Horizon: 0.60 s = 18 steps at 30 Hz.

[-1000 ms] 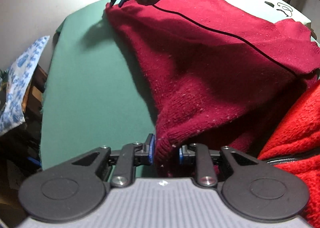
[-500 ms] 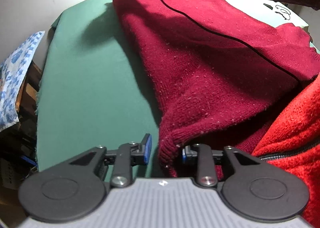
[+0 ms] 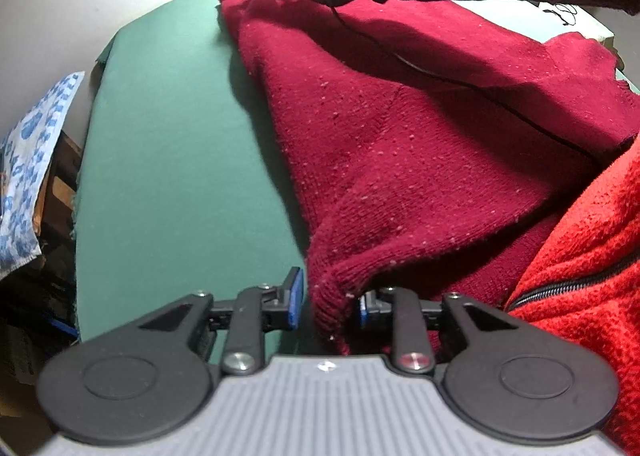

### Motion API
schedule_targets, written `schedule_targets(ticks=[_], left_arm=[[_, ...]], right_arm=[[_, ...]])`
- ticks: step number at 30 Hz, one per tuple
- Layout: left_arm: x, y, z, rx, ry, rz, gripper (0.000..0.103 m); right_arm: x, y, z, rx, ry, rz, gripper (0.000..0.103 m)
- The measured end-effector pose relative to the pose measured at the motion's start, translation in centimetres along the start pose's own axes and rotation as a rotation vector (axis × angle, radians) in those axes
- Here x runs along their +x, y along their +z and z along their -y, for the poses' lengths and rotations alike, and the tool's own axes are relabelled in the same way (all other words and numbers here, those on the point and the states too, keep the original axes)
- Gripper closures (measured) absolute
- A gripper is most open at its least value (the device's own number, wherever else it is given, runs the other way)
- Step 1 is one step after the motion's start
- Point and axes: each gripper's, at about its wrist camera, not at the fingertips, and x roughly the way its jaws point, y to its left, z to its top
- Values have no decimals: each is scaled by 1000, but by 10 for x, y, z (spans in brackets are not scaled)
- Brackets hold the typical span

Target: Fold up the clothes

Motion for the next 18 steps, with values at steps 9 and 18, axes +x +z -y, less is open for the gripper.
schedule_targets(ticks=[9, 18], left_arm=[[-1, 3, 13, 9, -1, -24, 85], [-2, 3, 23, 24, -24, -28, 87]], right_arm=[[28, 5, -31, -130, -26, -58, 98], [-4, -2, -34, -337, -155, 3, 70]])
